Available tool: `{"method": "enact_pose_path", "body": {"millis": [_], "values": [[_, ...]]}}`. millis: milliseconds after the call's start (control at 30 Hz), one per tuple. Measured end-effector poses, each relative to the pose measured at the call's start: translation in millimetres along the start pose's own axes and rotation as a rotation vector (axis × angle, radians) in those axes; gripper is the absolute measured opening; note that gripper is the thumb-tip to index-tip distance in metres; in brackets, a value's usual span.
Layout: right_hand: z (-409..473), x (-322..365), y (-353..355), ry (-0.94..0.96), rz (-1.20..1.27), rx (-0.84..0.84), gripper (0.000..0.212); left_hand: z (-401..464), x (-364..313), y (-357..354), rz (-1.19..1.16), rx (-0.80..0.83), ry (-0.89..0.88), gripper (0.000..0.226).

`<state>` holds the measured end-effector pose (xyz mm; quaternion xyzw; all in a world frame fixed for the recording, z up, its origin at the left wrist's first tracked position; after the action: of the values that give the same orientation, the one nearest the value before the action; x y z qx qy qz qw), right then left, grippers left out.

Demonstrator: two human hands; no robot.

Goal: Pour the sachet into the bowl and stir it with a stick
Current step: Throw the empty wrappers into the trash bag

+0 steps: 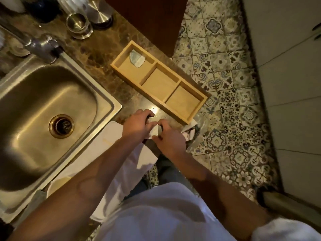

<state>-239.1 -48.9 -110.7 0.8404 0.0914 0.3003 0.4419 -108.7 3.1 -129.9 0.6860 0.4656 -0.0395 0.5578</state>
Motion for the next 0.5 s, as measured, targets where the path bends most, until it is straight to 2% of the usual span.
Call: {"method": "enact_pose_path", "body": {"millis": [333, 500], "values": [[-0.5, -1.1, -9.8, -0.01, 0.025, -0.02, 0.041, -1.4, -7.5, 2.2, 0.11, 0.006, -0.077, 0.017], [7.3, 1.0, -9.1, -0.042, 0.012, -0.008, 0.028, -0.4, -6.2, 5.2, 0.141, 0.002, -0.037, 0.018]]}}
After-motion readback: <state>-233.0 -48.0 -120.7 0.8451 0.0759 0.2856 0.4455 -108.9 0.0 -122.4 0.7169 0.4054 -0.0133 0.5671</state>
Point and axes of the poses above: each hand's wrist, its own z-axis towards the middle knuckle, its own y-axis out of the back of the hand, x = y × z, the point moved 7 cm from there along z, towards the middle knuckle, and after that the axes turned 3 degrees about -y, right-handed, at the moved point
